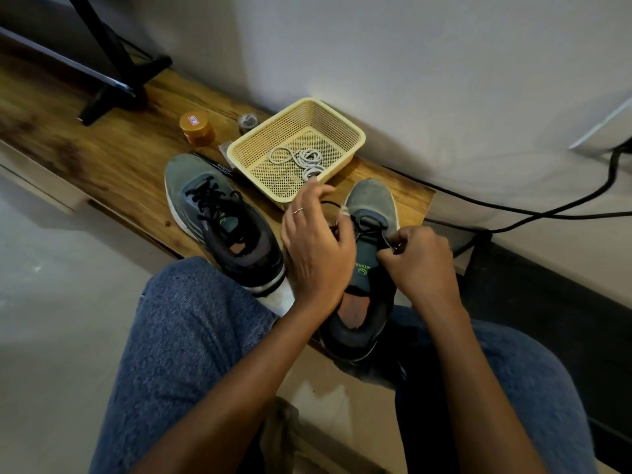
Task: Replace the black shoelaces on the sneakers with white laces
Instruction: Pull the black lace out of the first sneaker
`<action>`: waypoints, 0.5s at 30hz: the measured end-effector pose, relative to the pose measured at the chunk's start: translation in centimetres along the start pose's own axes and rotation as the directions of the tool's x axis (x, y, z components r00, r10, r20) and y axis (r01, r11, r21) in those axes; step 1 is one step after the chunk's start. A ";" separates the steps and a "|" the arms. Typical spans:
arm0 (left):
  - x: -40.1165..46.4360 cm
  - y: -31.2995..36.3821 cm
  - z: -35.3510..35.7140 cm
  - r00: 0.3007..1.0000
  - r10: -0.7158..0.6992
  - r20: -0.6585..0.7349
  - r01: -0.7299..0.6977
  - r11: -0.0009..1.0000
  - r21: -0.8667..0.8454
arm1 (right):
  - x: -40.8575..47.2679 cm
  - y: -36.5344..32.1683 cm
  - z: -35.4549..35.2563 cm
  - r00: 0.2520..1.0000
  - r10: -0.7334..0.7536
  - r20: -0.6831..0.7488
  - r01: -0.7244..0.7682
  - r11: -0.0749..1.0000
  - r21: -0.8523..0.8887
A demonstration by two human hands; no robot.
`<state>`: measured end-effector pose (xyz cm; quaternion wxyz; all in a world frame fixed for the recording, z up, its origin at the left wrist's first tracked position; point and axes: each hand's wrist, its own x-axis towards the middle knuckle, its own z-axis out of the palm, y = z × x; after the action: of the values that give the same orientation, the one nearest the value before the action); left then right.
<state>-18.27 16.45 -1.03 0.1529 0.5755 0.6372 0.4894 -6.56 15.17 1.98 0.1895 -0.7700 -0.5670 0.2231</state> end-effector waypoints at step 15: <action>-1.0 -0.6 0.7 0.968 0.066 0.241 -0.092 0.991 0.099 | 0.0 -0.1 -0.4 0.999 0.037 0.015 -0.037 0.998 0.046</action>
<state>-17.77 16.02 -2.21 0.1766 0.6623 0.6167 0.3872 -6.36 15.14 2.37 0.1992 -0.7741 -0.5486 0.2452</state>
